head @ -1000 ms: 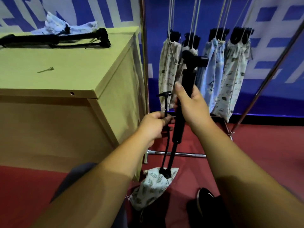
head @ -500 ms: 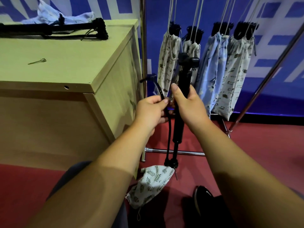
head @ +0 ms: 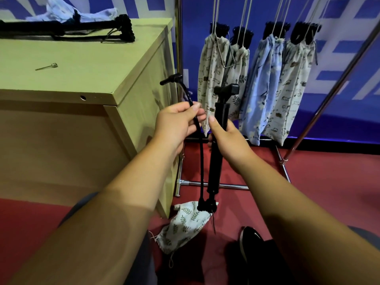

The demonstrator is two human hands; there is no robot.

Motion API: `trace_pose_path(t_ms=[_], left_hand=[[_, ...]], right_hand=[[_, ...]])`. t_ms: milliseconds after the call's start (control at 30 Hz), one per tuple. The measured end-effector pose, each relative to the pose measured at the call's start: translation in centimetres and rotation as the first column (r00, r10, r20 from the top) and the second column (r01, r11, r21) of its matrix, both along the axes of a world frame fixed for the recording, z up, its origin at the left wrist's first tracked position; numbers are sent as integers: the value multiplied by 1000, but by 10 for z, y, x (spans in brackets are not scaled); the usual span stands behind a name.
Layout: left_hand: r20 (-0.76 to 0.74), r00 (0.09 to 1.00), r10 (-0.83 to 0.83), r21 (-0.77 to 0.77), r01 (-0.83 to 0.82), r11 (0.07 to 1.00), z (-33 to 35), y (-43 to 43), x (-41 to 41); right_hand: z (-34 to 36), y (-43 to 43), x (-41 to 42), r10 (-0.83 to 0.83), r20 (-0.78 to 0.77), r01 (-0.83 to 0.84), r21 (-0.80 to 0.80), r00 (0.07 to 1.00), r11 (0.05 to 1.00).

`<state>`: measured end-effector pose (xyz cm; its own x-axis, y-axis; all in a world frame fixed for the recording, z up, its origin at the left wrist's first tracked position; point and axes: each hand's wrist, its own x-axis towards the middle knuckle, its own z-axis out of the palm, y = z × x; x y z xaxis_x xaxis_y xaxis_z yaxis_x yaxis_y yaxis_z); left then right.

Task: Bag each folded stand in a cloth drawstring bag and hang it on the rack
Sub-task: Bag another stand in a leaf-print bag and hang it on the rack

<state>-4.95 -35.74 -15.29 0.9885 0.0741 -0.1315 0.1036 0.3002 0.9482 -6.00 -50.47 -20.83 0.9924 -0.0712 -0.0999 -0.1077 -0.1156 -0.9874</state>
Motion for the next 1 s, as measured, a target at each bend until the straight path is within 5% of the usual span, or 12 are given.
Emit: trace_pose_path(t_ms=[367, 667, 1000], left_hand=[[82, 996, 18, 164, -31, 986, -9, 11, 11], [129, 990, -54, 248, 20, 968, -15, 13, 13], [234, 946, -226, 329, 141, 934, -15, 25, 17]], right_hand=[[-10, 14, -11, 241, -180, -201, 214, 954, 956], [-7, 6, -10, 265, -146, -250, 114, 953, 962], [-4, -3, -11, 390, -180, -338, 265, 903, 903]])
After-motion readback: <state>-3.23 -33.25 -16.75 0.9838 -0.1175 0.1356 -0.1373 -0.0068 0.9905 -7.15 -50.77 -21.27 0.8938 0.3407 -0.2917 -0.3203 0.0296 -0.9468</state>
